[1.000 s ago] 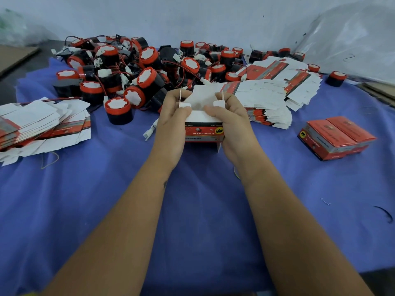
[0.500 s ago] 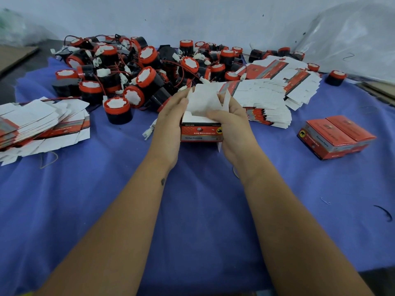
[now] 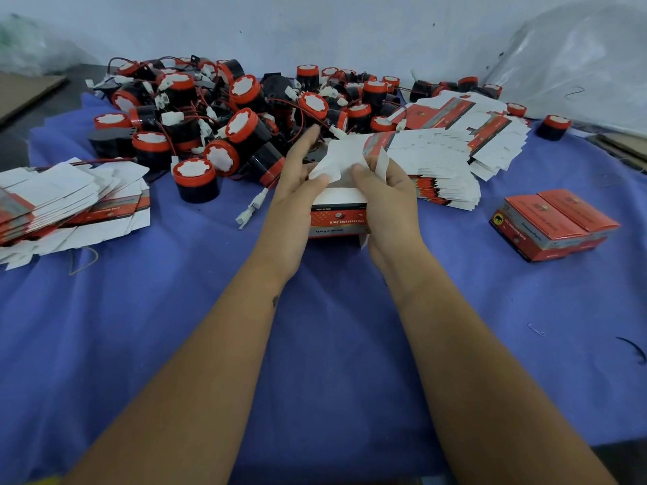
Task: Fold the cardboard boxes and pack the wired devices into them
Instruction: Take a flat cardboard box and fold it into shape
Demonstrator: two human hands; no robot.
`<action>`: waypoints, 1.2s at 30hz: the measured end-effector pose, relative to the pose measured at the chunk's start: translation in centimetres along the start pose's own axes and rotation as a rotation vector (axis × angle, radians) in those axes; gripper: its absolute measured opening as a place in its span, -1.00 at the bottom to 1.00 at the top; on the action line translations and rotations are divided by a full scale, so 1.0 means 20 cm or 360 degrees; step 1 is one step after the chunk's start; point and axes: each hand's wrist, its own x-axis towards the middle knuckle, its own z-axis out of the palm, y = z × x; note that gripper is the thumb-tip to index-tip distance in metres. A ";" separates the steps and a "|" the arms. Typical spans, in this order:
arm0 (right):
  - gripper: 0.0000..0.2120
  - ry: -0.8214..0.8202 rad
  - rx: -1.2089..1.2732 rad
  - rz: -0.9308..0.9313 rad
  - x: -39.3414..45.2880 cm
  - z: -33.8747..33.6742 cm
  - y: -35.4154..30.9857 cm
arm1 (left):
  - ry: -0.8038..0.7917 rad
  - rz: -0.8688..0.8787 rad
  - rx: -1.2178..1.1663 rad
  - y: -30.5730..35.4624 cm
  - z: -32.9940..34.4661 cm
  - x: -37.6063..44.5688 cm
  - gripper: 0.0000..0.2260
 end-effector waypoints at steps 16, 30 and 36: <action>-0.65 -0.0306 0.0367 0.0241 0.04 -0.01 0.01 | 0.0383 -0.0212 -0.0023 0.02 0.00 0.03 -0.66; -0.53 -0.0499 0.0211 0.0091 0.02 -0.01 0.02 | 0.0390 -0.0129 -0.0001 0.02 -0.02 0.03 -0.67; -0.91 -0.0452 0.0264 0.0169 0.01 0.00 0.00 | 0.0294 -0.0032 -0.0075 0.00 -0.02 0.01 -0.78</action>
